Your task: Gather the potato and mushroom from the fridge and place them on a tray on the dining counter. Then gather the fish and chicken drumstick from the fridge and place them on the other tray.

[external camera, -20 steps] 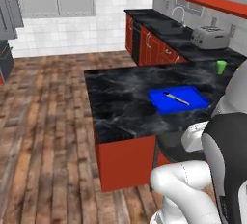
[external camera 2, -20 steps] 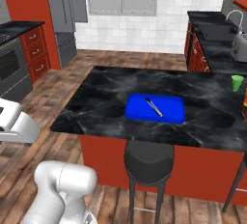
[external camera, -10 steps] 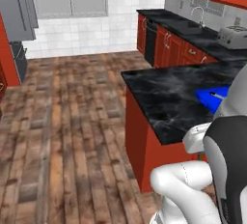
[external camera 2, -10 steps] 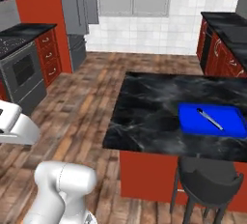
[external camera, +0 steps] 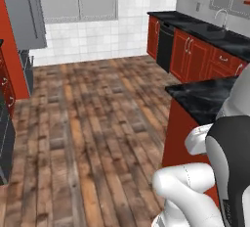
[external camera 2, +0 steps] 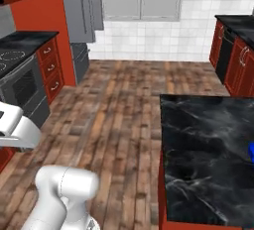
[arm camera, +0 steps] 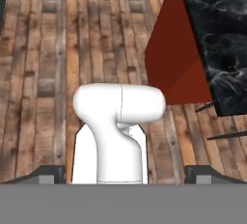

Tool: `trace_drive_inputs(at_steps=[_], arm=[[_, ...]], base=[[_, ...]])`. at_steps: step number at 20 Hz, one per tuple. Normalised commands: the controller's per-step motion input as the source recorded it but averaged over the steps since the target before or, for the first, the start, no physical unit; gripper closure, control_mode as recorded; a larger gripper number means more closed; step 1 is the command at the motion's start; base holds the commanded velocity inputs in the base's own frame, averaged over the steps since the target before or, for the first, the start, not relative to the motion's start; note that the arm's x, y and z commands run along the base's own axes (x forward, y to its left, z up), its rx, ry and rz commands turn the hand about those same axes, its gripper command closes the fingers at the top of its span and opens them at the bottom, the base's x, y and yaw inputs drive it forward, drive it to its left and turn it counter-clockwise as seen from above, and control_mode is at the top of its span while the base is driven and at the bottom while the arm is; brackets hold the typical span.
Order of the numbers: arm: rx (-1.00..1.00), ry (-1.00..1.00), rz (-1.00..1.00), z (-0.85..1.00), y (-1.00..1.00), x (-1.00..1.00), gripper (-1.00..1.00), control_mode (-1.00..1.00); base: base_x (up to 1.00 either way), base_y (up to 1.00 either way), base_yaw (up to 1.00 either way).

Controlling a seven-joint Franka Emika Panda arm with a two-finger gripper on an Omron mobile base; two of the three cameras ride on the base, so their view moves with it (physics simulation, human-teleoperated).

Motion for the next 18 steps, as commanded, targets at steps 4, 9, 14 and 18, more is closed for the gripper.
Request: trace_drive_inputs(at_steps=[4, 9, 14, 18], arm=[[0.0, 0.0, 0.0, 0.0, 0.0, 0.0, -1.0, 1.0], [0.0, 0.0, 0.0, 0.0, 0.0, 0.0, -1.0, 1.0], [0.0, 0.0, 0.0, 0.0, 0.0, 0.0, -1.0, 1.0], [0.0, 0.0, 0.0, 0.0, 0.0, 0.0, -1.0, 1.0]], base=[[1.0, 1.0, -0.15], [1.0, 0.75, -0.19], [1.0, 0.18, -0.13], [1.0, 0.0, -0.02]])
